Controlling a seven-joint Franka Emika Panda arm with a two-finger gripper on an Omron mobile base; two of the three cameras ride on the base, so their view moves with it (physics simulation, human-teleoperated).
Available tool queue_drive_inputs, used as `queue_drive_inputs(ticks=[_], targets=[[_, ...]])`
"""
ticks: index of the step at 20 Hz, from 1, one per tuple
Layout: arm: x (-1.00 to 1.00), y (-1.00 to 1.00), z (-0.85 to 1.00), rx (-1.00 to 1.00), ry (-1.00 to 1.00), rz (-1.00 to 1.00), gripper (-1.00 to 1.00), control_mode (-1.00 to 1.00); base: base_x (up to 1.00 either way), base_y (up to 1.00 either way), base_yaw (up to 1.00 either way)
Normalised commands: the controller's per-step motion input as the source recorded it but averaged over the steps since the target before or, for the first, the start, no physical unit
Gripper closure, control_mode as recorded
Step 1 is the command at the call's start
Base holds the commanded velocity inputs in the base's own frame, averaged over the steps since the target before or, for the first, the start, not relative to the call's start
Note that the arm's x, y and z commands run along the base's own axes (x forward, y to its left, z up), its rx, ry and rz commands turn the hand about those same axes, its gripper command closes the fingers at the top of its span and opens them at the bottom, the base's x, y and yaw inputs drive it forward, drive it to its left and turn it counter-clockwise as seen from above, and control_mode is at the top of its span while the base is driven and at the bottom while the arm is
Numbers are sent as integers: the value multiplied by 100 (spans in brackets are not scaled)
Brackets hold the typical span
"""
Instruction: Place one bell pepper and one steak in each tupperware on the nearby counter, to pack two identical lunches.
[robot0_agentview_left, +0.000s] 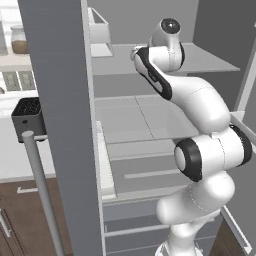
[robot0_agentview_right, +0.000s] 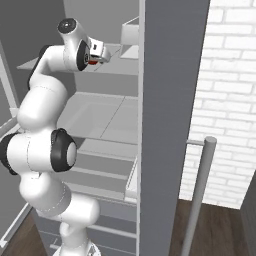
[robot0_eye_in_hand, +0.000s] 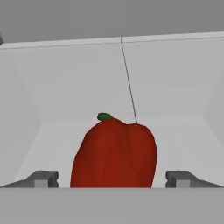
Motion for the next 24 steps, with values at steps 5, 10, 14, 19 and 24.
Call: queue_drive_inputs(ticks=[5, 10, 14, 19, 24], targets=[[10, 0, 0, 0, 0, 0, 100, -100, 0, 0, 0], [-9, -1, 0, 0, 0, 0, 100, -100, 0, 0, 0], [-97, -3, 0, 0, -11, 0, 100, -100, 0, 0, 0], [-100, -12, 0, 1, -13, 0, 100, -100, 0, 0, 0], [-100, -16, -5, 0, 2, 0, 100, -100, 0, 0, 0]])
